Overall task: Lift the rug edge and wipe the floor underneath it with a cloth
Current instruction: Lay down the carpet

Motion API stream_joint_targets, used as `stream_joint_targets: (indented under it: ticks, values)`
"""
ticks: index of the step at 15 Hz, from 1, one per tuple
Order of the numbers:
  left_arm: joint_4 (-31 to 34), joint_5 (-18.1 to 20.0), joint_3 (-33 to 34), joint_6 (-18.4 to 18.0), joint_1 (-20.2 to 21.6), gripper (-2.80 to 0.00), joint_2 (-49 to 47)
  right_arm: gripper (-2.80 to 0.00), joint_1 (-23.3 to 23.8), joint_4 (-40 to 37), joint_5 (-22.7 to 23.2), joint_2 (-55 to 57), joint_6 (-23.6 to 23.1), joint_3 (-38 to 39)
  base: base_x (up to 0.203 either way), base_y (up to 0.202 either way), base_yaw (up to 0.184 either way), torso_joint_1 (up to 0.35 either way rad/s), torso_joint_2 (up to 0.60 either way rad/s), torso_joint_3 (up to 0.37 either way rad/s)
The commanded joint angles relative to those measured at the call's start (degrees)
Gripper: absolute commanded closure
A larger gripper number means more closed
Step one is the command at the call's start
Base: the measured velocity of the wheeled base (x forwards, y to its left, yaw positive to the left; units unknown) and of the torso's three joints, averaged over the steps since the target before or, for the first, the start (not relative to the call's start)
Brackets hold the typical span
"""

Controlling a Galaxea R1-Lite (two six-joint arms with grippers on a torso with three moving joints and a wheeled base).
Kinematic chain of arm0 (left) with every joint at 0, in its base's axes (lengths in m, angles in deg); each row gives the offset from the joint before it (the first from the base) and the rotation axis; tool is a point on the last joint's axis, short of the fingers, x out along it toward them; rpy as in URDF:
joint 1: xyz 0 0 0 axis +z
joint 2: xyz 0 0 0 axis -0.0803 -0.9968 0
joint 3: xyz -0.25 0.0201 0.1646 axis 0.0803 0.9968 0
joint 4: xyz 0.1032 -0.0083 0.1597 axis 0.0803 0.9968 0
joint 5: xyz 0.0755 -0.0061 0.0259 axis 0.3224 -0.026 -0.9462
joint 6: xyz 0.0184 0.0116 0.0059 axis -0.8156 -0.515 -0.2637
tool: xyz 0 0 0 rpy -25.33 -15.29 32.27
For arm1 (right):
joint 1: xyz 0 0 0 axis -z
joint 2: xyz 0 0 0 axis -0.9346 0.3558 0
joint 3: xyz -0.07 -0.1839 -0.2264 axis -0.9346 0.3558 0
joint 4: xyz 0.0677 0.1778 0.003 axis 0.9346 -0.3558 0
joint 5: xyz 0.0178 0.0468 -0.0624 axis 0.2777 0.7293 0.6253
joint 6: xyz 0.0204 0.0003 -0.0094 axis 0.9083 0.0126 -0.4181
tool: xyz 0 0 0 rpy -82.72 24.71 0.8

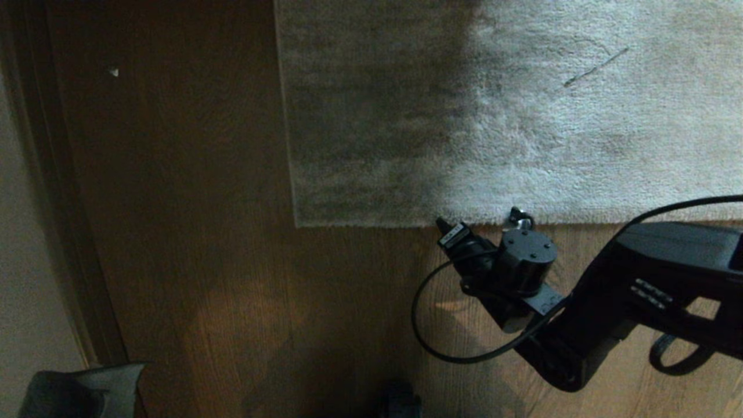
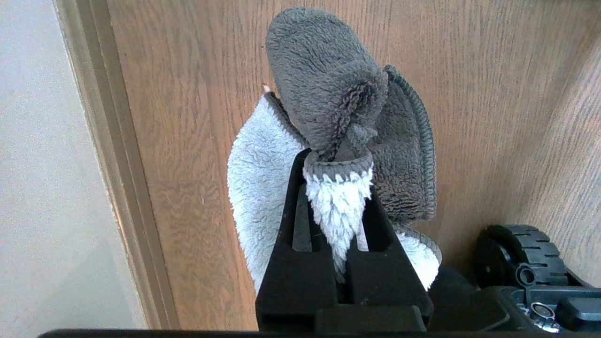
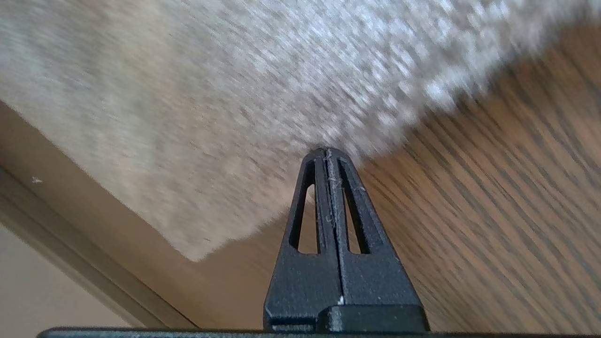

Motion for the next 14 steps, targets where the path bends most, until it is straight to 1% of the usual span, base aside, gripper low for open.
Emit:
stream_joint_targets:
  ticks: [1, 5, 7, 10, 14]
  values:
    - [0.0, 0.0, 0.0, 0.0, 0.0, 0.0, 0.0, 0.0, 0.0, 2.9, 0.0, -3.3, 0.0, 0.4, 0.0, 0.0, 0.0, 0.0, 0.0, 0.0]
    - [0.0, 0.0, 0.0, 0.0, 0.0, 0.0, 0.0, 0.0, 0.0, 2.9, 0.2, -9.0, -0.6, 1.2, 0.0, 0.0, 0.0, 0.0, 0.0, 0.0]
    - [0.0, 0.0, 0.0, 0.0, 0.0, 0.0, 0.0, 0.0, 0.0, 2.9, 0.3, -9.8, -0.6, 0.7, 0.0, 0.0, 0.0, 0.0, 0.0, 0.0]
    - [0.0, -0.1, 0.0, 0.0, 0.0, 0.0, 0.0, 0.0, -0.1, 2.9, 0.2, -6.7, -0.7, -1.6, 0.0, 0.0, 0.0, 0.0, 0.0, 0.0]
    - [0.0, 0.0, 0.0, 0.0, 0.0, 0.0, 0.0, 0.0, -0.2, 2.9, 0.1, -0.5, -0.8, -8.8, 0.0, 0.0, 0.0, 0.0, 0.0, 0.0]
